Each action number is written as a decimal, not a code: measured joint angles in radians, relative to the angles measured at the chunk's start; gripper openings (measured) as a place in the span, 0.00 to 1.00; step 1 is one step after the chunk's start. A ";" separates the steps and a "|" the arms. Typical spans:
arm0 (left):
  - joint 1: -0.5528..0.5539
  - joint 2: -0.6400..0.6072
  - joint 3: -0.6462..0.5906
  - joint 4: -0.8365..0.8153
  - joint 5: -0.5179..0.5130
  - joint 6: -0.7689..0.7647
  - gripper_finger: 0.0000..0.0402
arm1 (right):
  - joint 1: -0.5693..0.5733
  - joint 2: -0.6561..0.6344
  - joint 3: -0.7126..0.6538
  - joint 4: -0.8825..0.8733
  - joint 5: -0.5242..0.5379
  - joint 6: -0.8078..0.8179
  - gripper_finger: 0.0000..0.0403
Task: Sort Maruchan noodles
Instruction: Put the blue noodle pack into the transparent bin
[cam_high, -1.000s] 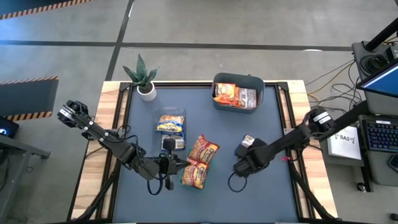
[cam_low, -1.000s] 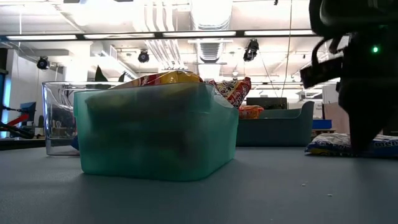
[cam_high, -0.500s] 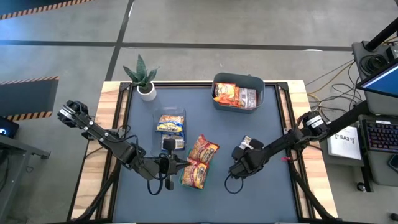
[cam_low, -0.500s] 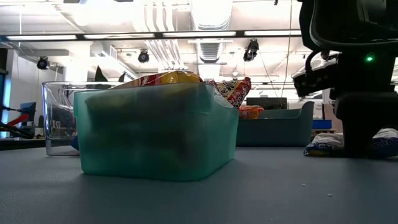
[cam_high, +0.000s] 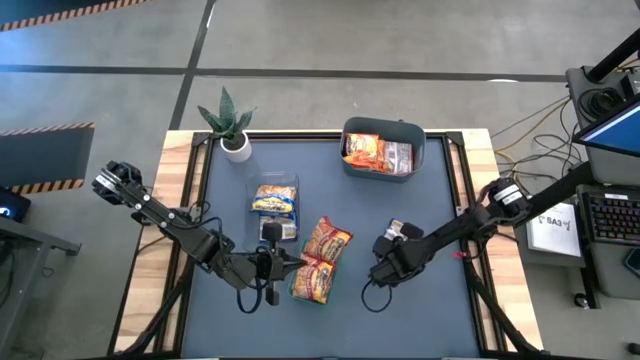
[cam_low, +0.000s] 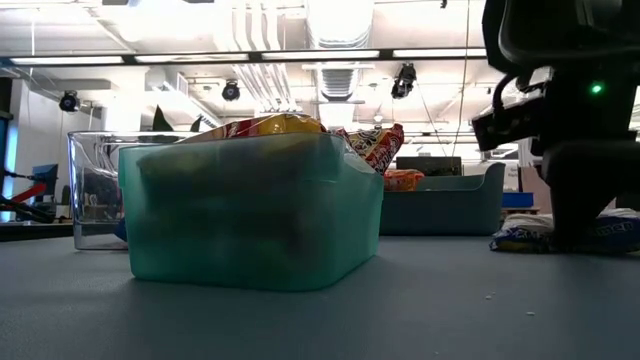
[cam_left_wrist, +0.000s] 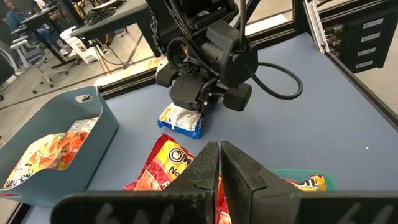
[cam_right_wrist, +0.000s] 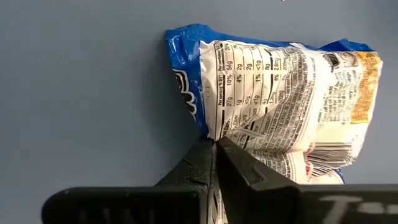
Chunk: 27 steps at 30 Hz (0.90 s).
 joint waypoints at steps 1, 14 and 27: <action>0.000 0.000 0.000 0.000 0.000 0.000 0.00 | 0.001 -0.007 0.000 0.000 -0.001 -0.006 0.02; 0.000 0.000 0.000 0.001 0.000 -0.002 0.00 | 0.023 -0.241 -0.020 0.003 0.099 -0.035 0.02; 0.000 0.000 0.000 0.022 0.001 -0.007 0.00 | 0.062 -0.635 -0.291 0.307 0.187 0.026 0.02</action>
